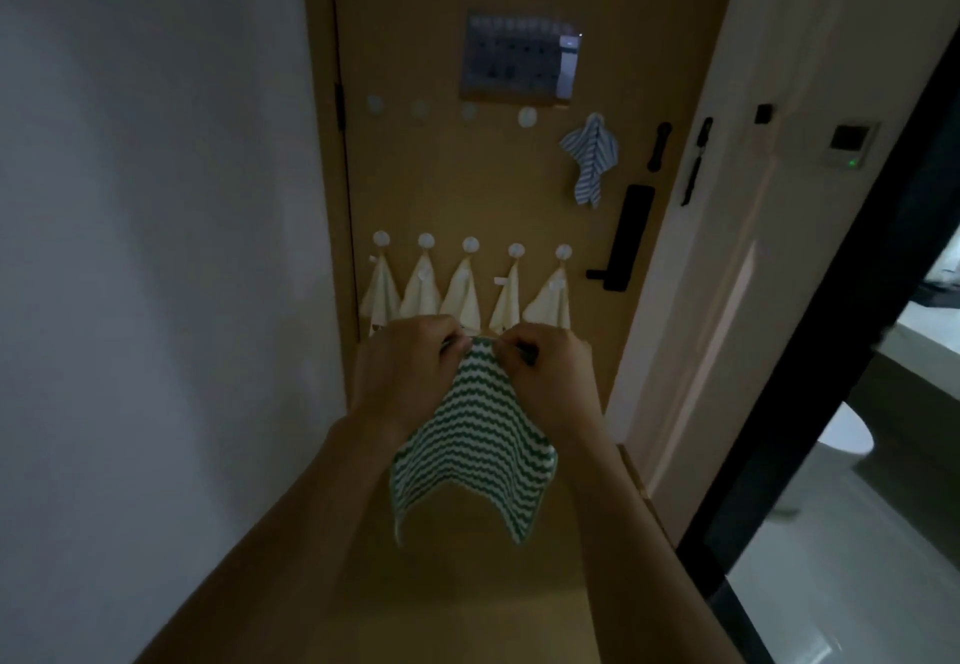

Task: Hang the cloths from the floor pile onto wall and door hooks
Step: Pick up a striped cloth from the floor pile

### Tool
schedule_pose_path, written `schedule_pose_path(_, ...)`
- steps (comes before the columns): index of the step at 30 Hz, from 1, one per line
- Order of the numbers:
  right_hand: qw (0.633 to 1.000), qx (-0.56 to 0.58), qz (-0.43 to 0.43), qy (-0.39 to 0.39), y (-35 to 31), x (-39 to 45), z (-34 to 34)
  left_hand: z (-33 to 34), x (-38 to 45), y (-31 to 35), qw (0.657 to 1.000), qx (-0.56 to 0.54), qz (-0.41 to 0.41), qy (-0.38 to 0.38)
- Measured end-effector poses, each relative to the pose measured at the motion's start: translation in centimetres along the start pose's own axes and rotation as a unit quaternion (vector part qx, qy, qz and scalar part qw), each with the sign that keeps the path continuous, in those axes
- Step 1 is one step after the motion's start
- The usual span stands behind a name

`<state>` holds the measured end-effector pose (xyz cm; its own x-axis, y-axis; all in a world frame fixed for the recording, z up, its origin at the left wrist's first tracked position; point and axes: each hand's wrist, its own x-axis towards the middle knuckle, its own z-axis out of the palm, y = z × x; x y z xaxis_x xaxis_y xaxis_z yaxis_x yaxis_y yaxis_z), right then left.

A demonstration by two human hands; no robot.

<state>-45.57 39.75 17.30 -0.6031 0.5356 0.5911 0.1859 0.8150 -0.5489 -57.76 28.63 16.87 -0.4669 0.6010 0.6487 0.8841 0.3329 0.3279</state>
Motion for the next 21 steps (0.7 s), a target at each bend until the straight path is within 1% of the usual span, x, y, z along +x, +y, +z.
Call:
schedule_pose_path(7,1.000,0.019,0.010,-0.015,6.4,9.0,2.9,6.9,8.5,-2.7,0.999,-0.032,-0.009,0.003)
schedule_pose_path(10,1.000,0.008,0.007,-0.006,9.2,12.9,4.1,10.3,12.4,-3.9,0.998,-0.057,-0.008,-0.009)
schedule_pose_path(14,1.000,-0.009,0.011,0.017,12.9,18.7,5.8,14.9,18.0,-5.7,0.998,-0.069,0.000,-0.004)
schedule_pose_path(18,0.999,-0.015,0.026,0.025,16.5,25.0,7.8,19.3,24.7,-8.0,0.990,-0.135,0.003,-0.027)
schedule_pose_path(21,0.998,-0.024,0.044,0.032,18.9,30.2,9.0,21.8,29.9,-9.7,0.992,-0.119,0.032,-0.028)
